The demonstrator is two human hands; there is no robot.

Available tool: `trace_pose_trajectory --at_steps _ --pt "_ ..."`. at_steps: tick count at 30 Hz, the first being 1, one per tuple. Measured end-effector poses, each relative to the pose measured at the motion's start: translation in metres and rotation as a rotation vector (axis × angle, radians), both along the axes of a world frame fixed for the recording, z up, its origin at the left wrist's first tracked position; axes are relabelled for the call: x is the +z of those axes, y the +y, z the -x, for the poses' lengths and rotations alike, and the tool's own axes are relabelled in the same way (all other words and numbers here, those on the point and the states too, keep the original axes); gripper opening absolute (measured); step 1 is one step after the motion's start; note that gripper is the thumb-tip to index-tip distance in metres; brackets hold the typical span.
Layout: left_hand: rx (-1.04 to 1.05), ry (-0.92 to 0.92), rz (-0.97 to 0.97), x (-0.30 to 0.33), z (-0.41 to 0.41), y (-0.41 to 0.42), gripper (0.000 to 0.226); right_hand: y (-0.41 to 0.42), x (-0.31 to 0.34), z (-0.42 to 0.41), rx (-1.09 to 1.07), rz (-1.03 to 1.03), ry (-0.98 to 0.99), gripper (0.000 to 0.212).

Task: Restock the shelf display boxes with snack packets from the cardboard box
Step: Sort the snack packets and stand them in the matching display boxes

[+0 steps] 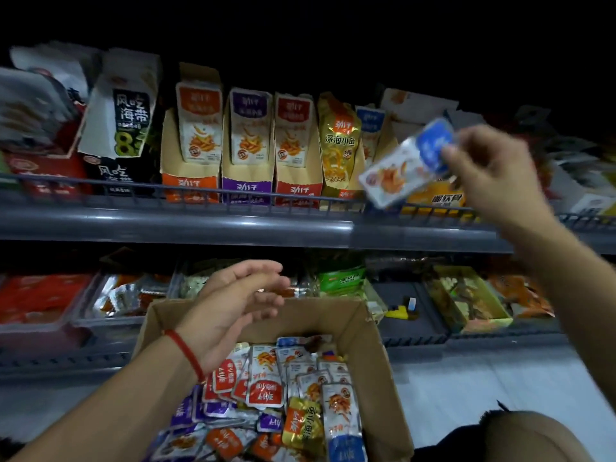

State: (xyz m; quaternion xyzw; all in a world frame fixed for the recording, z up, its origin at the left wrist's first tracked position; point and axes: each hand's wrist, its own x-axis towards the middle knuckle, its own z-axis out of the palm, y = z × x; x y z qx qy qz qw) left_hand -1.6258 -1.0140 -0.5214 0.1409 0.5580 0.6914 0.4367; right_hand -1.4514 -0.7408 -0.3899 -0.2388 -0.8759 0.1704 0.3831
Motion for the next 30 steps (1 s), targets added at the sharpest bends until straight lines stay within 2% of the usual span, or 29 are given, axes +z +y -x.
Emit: trace_pose_trajectory --at_steps 3,9,17,23,25,27,30 --pt "0.015 0.016 0.018 0.001 0.002 0.001 0.021 0.037 0.035 0.02 -0.099 -0.174 -0.011 0.025" --pt "-0.012 0.032 0.076 -0.001 0.004 0.009 0.019 0.075 0.049 0.084 -0.171 -0.339 -0.257 0.03" --pt "-0.008 0.087 0.196 -0.003 0.011 0.018 0.017 0.1 0.022 0.134 -0.187 -0.197 -0.528 0.033" --pt "-0.004 0.099 0.232 -0.006 0.013 0.016 0.014 0.112 0.016 0.151 -0.237 -0.058 -0.48 0.04" --pt "-0.007 0.106 0.241 -0.007 0.014 0.016 0.014 0.114 0.021 0.155 -0.225 -0.001 -0.447 0.034" --pt "-0.011 0.108 0.252 -0.008 0.014 0.017 0.014 0.117 0.025 0.159 -0.209 -0.043 -0.476 0.02" --pt "-0.015 0.11 0.254 -0.008 0.014 0.018 0.013 0.122 0.023 0.166 -0.264 -0.162 -0.524 0.032"
